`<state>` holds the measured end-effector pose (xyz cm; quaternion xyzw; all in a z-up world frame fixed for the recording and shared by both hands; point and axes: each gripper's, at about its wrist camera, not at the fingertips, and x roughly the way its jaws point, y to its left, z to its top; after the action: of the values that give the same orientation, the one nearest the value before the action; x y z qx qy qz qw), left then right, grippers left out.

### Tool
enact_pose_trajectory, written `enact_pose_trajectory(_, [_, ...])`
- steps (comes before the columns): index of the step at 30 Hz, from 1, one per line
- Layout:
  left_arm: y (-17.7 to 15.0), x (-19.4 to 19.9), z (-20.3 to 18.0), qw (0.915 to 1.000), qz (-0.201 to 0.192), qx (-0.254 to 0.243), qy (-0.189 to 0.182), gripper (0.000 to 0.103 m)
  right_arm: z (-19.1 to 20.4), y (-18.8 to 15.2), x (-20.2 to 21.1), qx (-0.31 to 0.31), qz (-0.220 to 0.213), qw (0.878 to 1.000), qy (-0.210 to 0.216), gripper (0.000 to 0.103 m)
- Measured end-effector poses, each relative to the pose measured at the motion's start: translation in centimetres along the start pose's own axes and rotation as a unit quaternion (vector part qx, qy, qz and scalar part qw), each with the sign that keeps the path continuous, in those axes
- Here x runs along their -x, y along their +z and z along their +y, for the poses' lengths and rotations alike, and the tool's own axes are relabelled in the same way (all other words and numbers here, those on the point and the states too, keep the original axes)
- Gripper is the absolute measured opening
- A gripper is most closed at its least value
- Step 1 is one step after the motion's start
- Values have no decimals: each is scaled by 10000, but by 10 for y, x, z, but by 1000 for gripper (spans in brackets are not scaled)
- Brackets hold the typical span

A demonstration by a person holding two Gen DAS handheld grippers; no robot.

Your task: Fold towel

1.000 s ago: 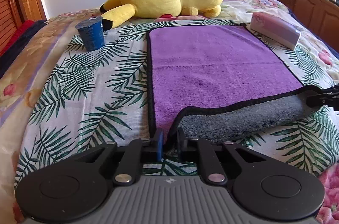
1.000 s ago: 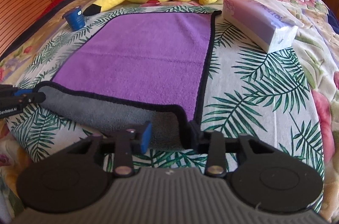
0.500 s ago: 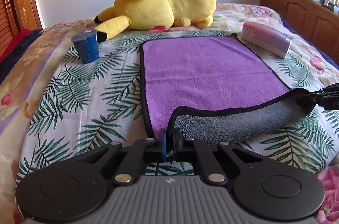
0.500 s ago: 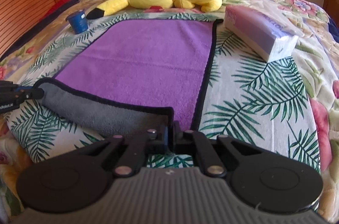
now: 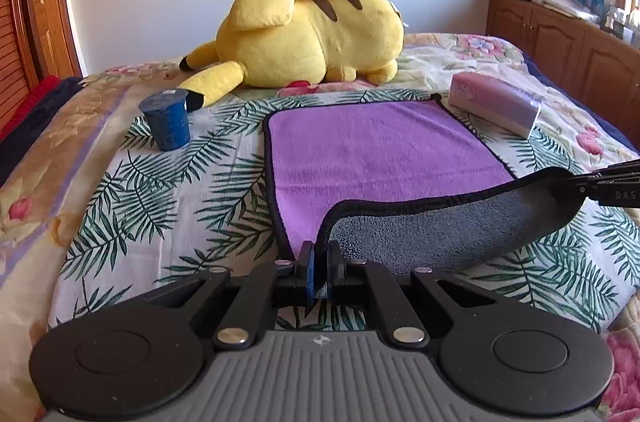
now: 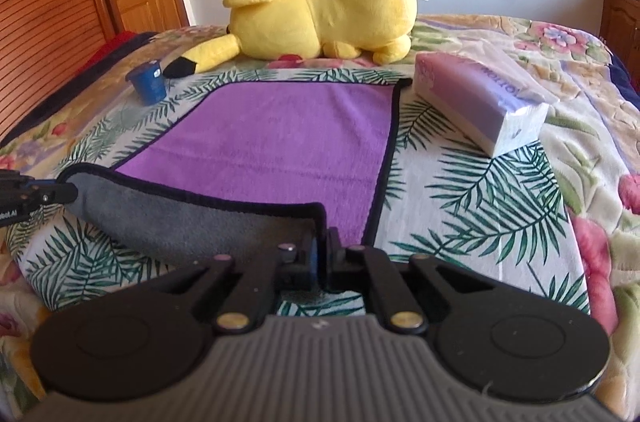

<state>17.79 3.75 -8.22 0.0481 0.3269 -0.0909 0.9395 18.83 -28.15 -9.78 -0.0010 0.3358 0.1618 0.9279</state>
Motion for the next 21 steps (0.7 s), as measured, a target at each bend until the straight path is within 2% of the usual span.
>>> enact_pose_trajectory(21, [14, 13, -3, 9993, -359, -49, -103, 0, 0, 14, 5, 161, -445, 9989, 27, 5])
